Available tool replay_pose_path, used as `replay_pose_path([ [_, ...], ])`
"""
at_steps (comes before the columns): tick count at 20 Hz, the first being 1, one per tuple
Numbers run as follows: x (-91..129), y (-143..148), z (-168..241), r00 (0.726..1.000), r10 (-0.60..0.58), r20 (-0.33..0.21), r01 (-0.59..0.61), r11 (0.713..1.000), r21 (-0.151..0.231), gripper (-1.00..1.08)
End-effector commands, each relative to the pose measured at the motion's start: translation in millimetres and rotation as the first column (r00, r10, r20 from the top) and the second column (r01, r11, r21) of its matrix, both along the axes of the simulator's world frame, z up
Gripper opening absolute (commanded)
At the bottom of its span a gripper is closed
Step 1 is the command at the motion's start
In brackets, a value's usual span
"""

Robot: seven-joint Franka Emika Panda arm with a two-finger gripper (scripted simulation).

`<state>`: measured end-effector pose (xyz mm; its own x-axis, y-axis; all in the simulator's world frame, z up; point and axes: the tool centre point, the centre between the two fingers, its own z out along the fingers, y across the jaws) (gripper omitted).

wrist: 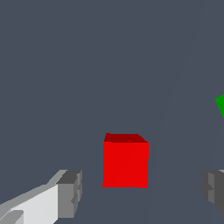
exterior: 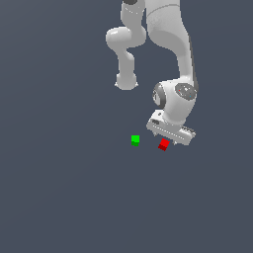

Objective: Stack the red cube on top of the green cube.

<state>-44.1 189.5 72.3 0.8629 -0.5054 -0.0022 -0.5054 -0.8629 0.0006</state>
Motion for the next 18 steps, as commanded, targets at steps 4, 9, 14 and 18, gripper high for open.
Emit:
replay_pose_path([
  [4,2.5,7.2,-2.4,1.000,-0.021,0.002,0.021,1.000,0.000,1.00],
  [9,2.0,6.9,-5.2,1.000,-0.017,0.002,0.017,1.000,0.000,1.00],
  [14,1.9,6.8,-23.2,1.000,-0.019,0.002,0.019,1.000,0.000,1.00],
  [18,1.9,6.6,-42.7,1.000,-0.020,0.002,0.020,1.000,-0.001,1.00],
])
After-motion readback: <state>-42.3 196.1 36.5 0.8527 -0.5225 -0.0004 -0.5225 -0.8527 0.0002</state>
